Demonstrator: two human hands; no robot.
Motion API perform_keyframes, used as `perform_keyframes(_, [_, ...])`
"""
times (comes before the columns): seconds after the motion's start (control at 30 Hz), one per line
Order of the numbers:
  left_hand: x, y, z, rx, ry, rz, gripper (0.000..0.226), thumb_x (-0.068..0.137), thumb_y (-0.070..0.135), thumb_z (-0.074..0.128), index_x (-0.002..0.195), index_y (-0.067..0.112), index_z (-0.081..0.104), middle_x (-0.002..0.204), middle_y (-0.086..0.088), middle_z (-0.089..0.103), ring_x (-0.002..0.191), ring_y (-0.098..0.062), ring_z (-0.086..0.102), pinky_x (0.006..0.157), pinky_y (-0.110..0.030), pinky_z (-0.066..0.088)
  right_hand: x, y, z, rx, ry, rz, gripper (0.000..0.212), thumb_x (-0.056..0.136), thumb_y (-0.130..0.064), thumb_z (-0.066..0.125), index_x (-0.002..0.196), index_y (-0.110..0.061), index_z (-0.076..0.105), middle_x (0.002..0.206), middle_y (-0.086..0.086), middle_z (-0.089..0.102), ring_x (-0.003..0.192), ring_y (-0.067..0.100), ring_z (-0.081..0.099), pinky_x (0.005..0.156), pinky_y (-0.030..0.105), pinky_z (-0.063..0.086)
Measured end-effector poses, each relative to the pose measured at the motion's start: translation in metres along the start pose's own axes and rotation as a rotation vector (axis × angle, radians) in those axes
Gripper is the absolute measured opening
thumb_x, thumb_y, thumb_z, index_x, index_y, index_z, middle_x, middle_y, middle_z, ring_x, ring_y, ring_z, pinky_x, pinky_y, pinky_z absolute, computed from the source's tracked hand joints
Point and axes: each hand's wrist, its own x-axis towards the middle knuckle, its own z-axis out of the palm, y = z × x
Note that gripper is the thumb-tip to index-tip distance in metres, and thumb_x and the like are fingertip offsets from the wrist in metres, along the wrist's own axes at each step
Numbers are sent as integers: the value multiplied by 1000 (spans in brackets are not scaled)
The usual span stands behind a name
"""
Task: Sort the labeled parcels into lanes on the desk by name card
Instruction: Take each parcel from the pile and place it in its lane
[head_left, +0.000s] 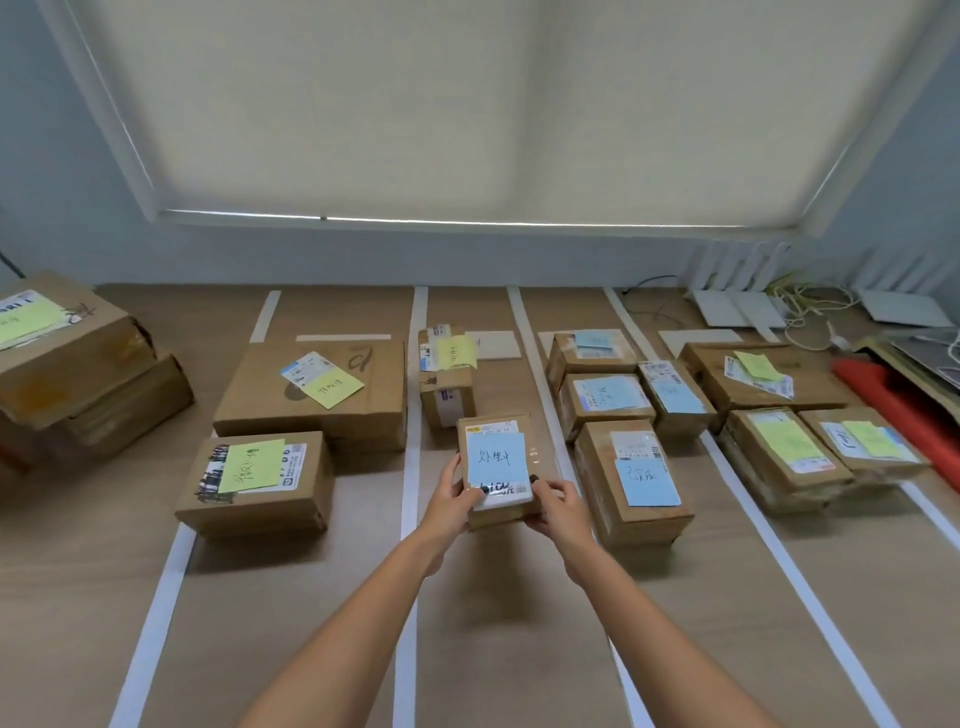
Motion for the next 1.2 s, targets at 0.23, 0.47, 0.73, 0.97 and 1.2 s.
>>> perform_keyframes(0.23, [55,-16,26,2,17,-43,69,94,6,49,146,37,16,141,2,48,123,-20,50,104,-44,42,55,15,-10,-66,108,48,27,97,-22,49,123,-12,50,124,13,59,112,25,58,93,40,53])
perform_keyframes(0.47, [122,-9,49,-25,201,61,59,92,11,56,145,25,32,139,1,51,114,-5,48,89,-19,43,133,3,0,-35,199,1,30,97,-20,49,126,-15,49,125,12,57,114,25,56,96,44,50])
perform_keyframes(0.73, [206,25,61,-29,265,92,58,94,10,50,147,24,29,142,1,48,128,-12,43,103,-25,36,224,-28,16,26,192,-79,38,97,-19,48,134,-14,45,128,9,54,116,22,55,98,42,49])
perform_keyframes(0.97, [248,41,63,-9,280,101,65,91,9,48,148,26,22,140,3,48,114,-8,43,93,-23,32,254,-36,30,-115,254,-177,42,98,-28,46,137,-15,40,133,8,50,119,21,51,93,27,41])
perform_keyframes(1.2, [243,49,62,-8,282,77,68,91,12,48,149,29,17,143,4,45,112,-8,40,94,-25,31,249,-39,18,-165,149,-148,58,92,-24,56,144,-16,30,141,6,46,126,21,48,102,32,42])
